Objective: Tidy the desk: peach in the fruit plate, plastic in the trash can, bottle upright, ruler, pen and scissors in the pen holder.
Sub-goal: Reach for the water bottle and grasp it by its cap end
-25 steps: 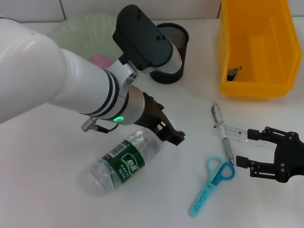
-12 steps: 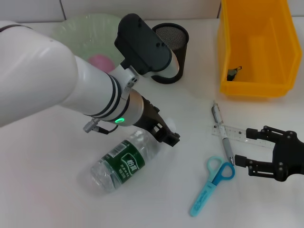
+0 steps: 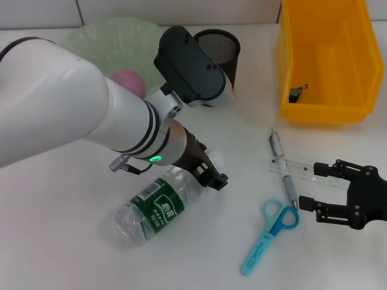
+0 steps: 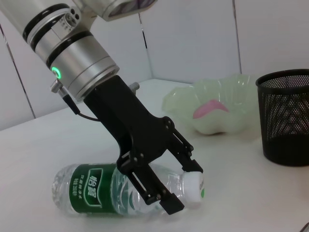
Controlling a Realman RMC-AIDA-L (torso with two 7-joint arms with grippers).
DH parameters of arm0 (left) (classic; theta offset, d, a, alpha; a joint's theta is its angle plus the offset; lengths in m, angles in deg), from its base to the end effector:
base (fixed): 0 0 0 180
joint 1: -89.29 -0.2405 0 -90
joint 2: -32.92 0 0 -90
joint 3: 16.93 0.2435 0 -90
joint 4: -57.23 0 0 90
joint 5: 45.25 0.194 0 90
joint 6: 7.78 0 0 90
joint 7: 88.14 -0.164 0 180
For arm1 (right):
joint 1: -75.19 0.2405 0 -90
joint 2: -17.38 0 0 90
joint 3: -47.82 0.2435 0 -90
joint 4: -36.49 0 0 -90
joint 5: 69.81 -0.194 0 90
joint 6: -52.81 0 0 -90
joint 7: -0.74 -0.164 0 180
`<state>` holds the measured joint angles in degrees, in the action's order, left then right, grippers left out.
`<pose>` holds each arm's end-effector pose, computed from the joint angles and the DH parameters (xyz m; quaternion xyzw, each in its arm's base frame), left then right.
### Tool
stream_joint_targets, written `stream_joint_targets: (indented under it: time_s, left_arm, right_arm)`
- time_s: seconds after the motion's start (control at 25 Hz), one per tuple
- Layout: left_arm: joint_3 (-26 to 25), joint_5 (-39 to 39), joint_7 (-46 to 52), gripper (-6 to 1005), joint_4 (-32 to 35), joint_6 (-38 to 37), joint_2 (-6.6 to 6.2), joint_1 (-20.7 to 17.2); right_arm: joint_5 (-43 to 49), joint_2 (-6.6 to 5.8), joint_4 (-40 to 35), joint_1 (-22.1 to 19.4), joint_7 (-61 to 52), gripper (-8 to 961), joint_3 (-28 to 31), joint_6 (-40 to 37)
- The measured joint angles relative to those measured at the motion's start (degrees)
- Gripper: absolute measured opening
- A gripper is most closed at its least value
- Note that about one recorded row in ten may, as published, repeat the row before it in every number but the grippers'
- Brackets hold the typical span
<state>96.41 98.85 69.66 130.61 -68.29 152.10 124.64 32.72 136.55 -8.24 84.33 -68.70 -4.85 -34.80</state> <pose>-0.1383 0.3166 -0.1173 -0.9565 -0.1880 0.1357 0.1769 0.2971 0.2395 -0.0095 -0.9316 0.2195 0.2216 0.1869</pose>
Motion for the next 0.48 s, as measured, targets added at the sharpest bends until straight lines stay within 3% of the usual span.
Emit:
stream_joint_targets:
  time_s: [0.08, 0.48]
  left_arm:
    - [0.0, -0.1, -0.2, 846, -0.3, -0.2, 0.0, 0.4]
    - [0.2, 0.0, -1.0, 450, -0.9, -0.1, -0.01, 1.3]
  right_arm:
    - [0.1, 0.0, 0.1, 0.0, -0.1, 818, -0.1, 0.4]
    - [0.7, -0.06, 1.4, 0.7, -0.3, 818, 0.3, 0.6]
